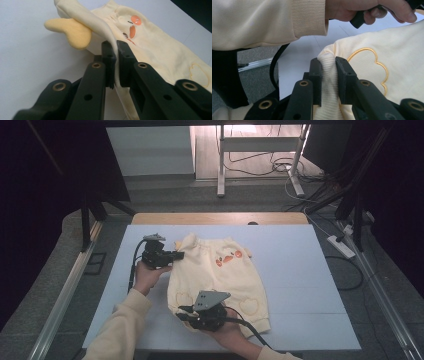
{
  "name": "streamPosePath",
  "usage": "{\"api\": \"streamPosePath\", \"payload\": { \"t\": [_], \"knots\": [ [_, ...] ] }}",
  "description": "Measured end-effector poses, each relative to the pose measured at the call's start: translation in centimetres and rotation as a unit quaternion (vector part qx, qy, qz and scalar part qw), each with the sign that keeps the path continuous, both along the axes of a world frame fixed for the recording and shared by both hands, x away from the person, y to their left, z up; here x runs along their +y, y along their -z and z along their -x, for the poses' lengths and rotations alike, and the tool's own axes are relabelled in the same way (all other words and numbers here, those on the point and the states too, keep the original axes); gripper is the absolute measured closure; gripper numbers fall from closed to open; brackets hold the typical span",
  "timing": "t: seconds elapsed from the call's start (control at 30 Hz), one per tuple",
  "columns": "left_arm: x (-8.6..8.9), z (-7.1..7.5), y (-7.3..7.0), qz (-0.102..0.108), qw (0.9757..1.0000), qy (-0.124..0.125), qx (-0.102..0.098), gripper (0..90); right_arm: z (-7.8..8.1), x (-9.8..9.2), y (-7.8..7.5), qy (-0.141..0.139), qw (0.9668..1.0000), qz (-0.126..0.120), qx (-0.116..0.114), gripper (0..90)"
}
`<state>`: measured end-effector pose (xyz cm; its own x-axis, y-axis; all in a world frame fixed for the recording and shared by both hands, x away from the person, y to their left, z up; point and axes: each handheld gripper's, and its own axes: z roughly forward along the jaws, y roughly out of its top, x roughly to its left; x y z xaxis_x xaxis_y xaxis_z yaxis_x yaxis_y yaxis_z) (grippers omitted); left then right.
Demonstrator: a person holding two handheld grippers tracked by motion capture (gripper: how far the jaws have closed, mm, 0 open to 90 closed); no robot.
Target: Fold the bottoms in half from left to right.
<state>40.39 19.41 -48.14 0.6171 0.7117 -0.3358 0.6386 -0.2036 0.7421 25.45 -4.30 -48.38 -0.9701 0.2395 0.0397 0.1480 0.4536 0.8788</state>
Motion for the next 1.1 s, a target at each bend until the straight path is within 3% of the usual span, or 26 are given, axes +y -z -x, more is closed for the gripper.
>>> {"api": "streamPosePath", "payload": {
  "t": [0.5,1.1],
  "knots": [
    [-0.7,0.3,-0.2,0.004,0.9999,0.0,-0.01,84.9,-0.2,-1.6,0.3,0.003,1.0,-0.005,0.006,76.1],
    [-1.6,0.4,-0.4,0.01,0.9997,0.003,-0.02,84.6,-0.1,-3.8,0.6,0.026,0.9994,-0.013,0.021,76.3]
  ]
}}
